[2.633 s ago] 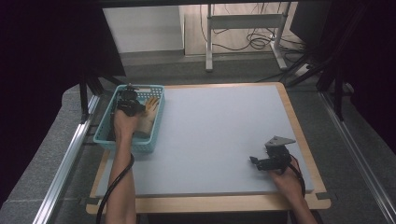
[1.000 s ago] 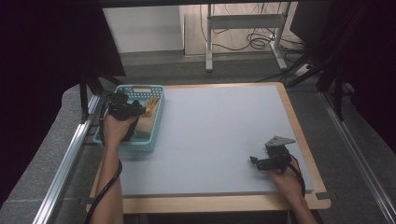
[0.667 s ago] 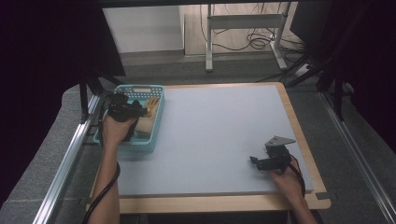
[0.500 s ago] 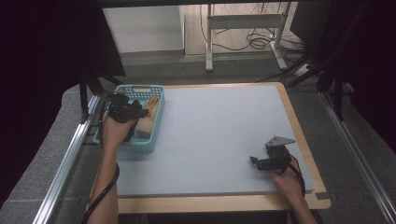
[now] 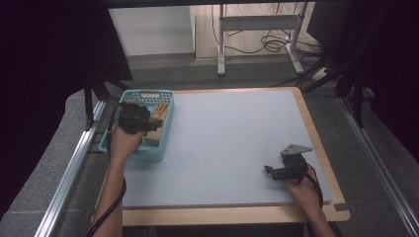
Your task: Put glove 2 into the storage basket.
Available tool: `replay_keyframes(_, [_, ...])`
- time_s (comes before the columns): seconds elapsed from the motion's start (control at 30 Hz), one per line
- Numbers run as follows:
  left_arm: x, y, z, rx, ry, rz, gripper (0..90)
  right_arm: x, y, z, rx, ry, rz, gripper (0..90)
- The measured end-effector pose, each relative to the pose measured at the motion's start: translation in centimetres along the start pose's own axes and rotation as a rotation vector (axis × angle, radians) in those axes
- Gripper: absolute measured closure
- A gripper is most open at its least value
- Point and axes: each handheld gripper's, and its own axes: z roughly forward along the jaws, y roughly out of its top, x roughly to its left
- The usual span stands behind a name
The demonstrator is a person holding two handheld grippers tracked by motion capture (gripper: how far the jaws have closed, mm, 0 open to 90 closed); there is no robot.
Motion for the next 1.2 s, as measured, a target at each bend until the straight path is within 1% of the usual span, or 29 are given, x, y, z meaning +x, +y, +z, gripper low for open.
replay_keyframes(0.07, [-0.4,-0.1,0.0,0.001,-0.004,0.012,1.9,0.0,0.0,0.0,0.0,0.0,0.0,12.9])
replay_keyframes(0.27, [-1.6,-0.2,-0.1,-0.013,-0.036,0.043,1.7,0.0,0.0,0.0,0.0,0.0,0.001,12.9])
replay_keyframes(0.4, [-2.6,-0.5,-0.1,-0.02,-0.048,0.068,1.7,0.0,0.0,0.0,0.0,0.0,0.0,12.9])
replay_keyframes(0.6, [-4.0,-0.9,-0.1,-0.04,-0.078,0.091,1.7,0.0,0.0,0.0,-0.001,0.0,0.0,12.9])
replay_keyframes(0.67, [-4.6,-1.0,-0.1,-0.045,-0.09,0.092,1.7,0.0,0.0,0.0,-0.001,0.0,0.0,12.9])
replay_keyframes(0.9, [-6.8,-1.2,0.0,-0.063,-0.132,0.119,1.6,0.0,0.0,0.0,-0.001,0.0,-0.001,12.9])
replay_keyframes(1.07, [-8.4,-1.4,0.0,-0.072,-0.164,0.158,1.7,0.0,0.0,0.0,-0.001,0.0,-0.001,12.9])
replay_keyframes(1.2, [-9.8,-1.9,0.2,-0.074,-0.179,0.191,1.6,0.0,0.0,0.0,-0.001,-0.001,-0.002,12.9])
